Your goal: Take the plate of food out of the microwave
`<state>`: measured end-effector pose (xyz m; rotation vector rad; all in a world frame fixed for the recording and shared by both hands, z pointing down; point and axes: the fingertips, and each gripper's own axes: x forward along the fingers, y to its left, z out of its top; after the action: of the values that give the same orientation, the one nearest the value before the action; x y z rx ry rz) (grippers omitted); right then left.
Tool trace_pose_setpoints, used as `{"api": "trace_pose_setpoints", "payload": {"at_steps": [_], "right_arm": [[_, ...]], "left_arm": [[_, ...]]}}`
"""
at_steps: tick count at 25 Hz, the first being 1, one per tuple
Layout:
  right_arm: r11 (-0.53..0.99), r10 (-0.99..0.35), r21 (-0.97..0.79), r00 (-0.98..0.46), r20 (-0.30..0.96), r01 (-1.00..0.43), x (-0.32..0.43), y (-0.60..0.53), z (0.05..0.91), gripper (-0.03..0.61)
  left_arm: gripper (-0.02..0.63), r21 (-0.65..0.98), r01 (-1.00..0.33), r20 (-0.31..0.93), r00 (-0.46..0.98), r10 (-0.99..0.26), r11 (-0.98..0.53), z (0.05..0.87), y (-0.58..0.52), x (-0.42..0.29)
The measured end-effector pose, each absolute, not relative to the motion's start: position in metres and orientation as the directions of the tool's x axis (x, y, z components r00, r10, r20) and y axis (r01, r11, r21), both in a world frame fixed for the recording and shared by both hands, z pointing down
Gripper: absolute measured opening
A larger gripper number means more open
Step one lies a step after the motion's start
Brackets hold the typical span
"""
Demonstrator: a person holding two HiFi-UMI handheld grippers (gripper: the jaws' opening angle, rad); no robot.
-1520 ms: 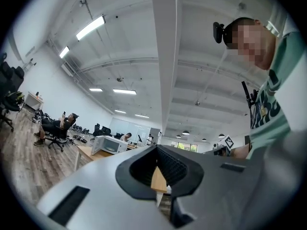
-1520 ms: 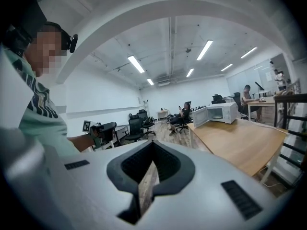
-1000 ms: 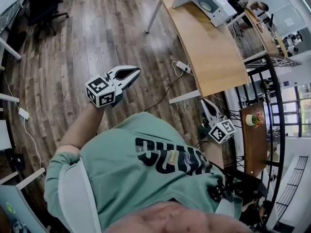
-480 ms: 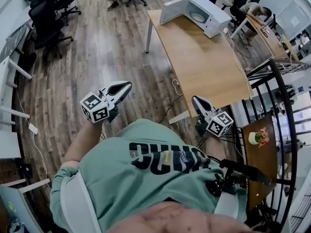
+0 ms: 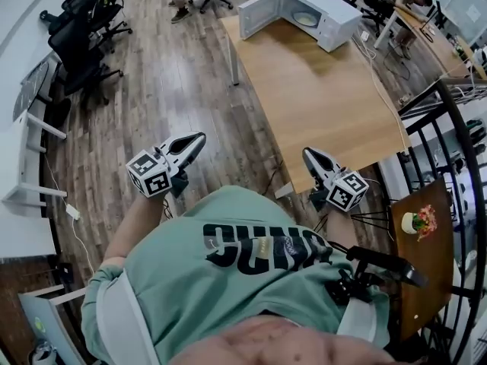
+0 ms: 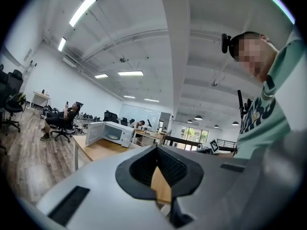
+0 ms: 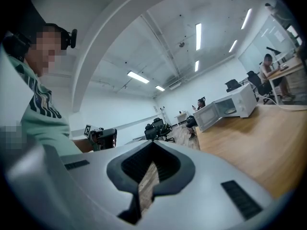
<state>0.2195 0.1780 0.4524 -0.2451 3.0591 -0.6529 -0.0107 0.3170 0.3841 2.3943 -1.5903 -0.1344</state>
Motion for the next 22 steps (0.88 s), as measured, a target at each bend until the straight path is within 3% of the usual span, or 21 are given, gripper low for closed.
{"api": "trace_pose_setpoints", "payload": {"at_steps": [7,15,22], "right_arm": [[0.875,-0.239,-0.419,-0.969,0.059,-0.241,0.214,0.143,0.464,0.008],[0.854,-0.365,-0.360,-0.926,0.099,-0.376,0.127,0.111,0.446,0.008],[0.838,-0.420,-0.333,-0.900,0.114,-0.433,0.025,0.094,0.428,0.008]], "left_arm": [[0.005,0.302,-0.849,0.053,0.469,-0.882,-0.433,0.394,0.268,-0.032],[0.005,0.358,-0.756,-0.037,0.574,-0.818,-0.547,0.400,0.200,-0.139],[0.005,0.336,-0.683,-0.043,0.677,-0.735,-0.649,0.401,0.150,-0.233]]}}
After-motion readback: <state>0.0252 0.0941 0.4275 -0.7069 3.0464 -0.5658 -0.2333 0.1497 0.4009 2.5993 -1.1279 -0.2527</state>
